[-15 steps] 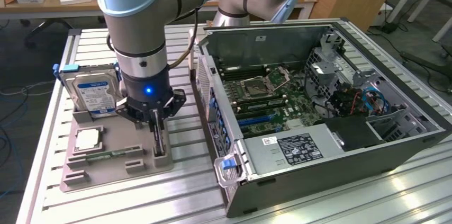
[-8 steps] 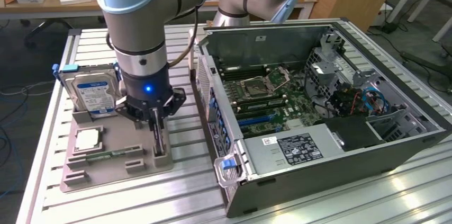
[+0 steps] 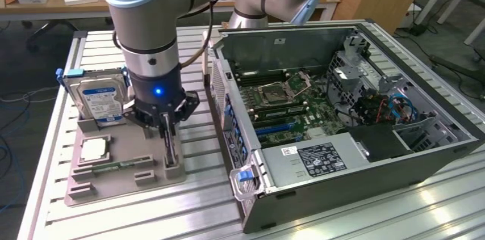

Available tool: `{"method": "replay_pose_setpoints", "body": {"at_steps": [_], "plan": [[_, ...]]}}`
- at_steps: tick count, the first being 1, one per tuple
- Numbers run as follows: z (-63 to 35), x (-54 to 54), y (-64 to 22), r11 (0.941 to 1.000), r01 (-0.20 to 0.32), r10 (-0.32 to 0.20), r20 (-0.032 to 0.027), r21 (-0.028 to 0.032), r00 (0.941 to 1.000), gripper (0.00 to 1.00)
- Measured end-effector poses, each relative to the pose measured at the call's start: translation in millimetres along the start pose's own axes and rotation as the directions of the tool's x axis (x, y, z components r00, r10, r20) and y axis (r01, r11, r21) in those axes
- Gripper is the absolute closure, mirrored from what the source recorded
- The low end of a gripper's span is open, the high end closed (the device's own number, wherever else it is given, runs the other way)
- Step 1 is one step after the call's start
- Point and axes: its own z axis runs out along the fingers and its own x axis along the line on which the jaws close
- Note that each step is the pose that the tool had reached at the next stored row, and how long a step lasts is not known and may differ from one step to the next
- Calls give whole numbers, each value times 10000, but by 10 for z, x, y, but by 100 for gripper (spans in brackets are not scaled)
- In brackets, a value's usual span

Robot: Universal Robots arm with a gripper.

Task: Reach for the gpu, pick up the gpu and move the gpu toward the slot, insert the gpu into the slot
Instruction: 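Pick up the gpu and move the gpu toward the slot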

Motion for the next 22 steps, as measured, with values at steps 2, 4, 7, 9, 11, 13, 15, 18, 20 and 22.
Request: {"method": "replay_pose_setpoints", "body": {"at_steps": [2,4,7,9,11,13,15,18,20,22], "plan": [[-25,0,0,10000,0,0,-1,1,10000,74],[-48,0,1,10000,0,0,-1,2,10000,74],[-89,-1,1,10000,0,0,0,2,10000,74],[-110,-1,2,10000,2,-2,0,3,10000,74],[-131,-1,2,10000,3,-3,-1,4,10000,74],[-154,-1,2,10000,3,-3,-1,4,10000,74],[-172,-2,3,10000,7,-7,0,3,10000,74],[-188,-2,3,10000,8,-8,2,1,10000,74],[-191,-2,3,10000,9,-9,2,2,10000,74],[-202,-2,3,10000,9,-9,-4,6,10000,74]]}}
